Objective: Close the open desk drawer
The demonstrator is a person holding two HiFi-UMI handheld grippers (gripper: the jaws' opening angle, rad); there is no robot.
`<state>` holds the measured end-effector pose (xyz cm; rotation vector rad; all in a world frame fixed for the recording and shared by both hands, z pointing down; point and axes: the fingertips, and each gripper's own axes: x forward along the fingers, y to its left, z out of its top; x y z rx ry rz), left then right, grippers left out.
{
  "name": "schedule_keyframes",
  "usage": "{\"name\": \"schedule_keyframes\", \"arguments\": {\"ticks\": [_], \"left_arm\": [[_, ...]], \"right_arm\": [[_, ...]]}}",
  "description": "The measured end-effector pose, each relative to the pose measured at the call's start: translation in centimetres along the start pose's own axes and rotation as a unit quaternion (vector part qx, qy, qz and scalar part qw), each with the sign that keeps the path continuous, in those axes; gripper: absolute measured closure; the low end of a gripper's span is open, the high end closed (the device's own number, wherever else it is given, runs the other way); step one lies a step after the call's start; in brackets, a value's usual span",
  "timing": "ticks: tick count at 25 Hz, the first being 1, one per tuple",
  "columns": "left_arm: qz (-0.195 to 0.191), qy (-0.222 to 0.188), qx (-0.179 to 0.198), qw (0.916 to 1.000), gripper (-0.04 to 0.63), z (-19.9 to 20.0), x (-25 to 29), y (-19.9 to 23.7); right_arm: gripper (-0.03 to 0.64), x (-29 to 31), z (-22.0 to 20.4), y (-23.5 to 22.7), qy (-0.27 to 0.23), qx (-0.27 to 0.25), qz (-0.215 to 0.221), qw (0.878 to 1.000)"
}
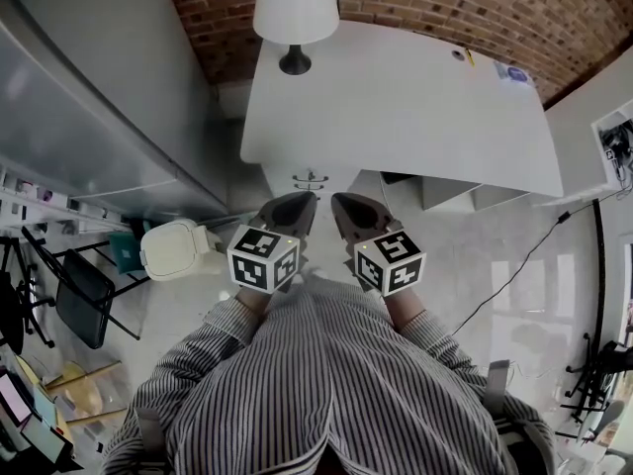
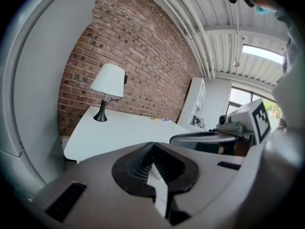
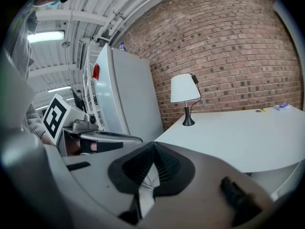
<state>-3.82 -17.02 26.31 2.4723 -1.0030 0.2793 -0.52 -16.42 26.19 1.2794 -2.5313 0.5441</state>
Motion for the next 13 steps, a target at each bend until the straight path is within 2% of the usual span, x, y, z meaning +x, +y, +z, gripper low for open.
{"name": "schedule_keyframes", "arguments": {"ticks": [13], "left_arm": [[0.0,0.02,0.005,0.9998,0.583,-0.61,0.39,0.0]], "right_arm": [[0.6,-0.12,-0.36,-0.81,0.003,0.005,-0.002,1.0]]}}
